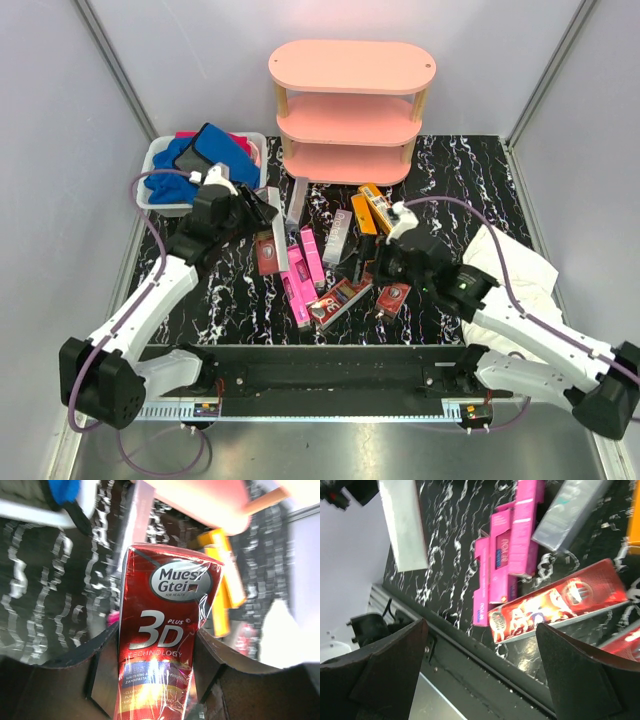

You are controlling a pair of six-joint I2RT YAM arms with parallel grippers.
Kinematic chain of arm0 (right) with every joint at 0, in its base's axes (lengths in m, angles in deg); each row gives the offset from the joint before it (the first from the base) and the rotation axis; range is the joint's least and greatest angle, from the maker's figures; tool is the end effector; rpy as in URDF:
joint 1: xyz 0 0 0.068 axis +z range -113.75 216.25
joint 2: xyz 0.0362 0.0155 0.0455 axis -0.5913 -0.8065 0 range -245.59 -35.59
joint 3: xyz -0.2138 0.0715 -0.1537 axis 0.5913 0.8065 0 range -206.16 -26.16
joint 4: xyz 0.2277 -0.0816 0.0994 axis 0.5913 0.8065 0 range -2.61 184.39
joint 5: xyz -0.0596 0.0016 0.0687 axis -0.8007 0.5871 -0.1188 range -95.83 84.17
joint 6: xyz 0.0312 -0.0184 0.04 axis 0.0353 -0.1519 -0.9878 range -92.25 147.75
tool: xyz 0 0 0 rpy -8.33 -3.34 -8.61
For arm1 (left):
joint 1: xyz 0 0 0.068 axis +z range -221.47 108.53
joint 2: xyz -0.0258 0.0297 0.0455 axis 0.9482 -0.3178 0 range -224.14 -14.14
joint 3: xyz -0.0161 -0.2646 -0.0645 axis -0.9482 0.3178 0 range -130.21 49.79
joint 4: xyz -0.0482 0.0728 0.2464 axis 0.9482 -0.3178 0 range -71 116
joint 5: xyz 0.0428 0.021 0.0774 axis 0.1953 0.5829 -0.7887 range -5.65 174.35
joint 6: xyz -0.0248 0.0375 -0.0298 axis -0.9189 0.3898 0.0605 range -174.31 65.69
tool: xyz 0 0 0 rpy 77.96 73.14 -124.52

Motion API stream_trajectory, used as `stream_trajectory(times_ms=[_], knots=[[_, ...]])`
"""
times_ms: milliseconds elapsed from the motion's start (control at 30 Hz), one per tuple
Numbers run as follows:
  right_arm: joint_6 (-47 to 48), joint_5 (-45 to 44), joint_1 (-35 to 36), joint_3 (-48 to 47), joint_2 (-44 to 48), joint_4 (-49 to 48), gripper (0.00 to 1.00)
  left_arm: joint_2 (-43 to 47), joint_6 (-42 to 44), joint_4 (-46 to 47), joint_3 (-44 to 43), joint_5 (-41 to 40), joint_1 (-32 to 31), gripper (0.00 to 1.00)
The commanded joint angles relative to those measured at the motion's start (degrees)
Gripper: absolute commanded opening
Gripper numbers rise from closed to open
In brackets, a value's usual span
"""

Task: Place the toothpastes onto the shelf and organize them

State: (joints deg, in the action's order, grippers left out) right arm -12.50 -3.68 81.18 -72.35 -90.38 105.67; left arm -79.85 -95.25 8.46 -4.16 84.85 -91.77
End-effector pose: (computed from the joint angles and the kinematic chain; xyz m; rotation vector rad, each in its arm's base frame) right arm 0.1525 0.1541 0.3024 -0.1144 2.1782 0.9369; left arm 0.2428 -0.0901 0.3093 -0.3798 2.1164 -0.6492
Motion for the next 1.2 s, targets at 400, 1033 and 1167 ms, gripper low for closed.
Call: stream_trajectory(times_ms=[400,1033,1167], knots=[[13.43,-28.08,27.76,-5.65,-12.44,-17.67,1.00,4.01,-28.74,35.02,15.63,19.98,1.75,0.47],[18.80,-44.52,27.85,-6.98,-21.68,-30.32,0.63,2.52,-38.85,49.70,20.91,25.61,1.75,0.47],[17.75,-44.52,27.93,-9.52,-25.18,-27.96,0.54,2.43,-40.17,51.02,21.43,25.35,1.75,0.47]])
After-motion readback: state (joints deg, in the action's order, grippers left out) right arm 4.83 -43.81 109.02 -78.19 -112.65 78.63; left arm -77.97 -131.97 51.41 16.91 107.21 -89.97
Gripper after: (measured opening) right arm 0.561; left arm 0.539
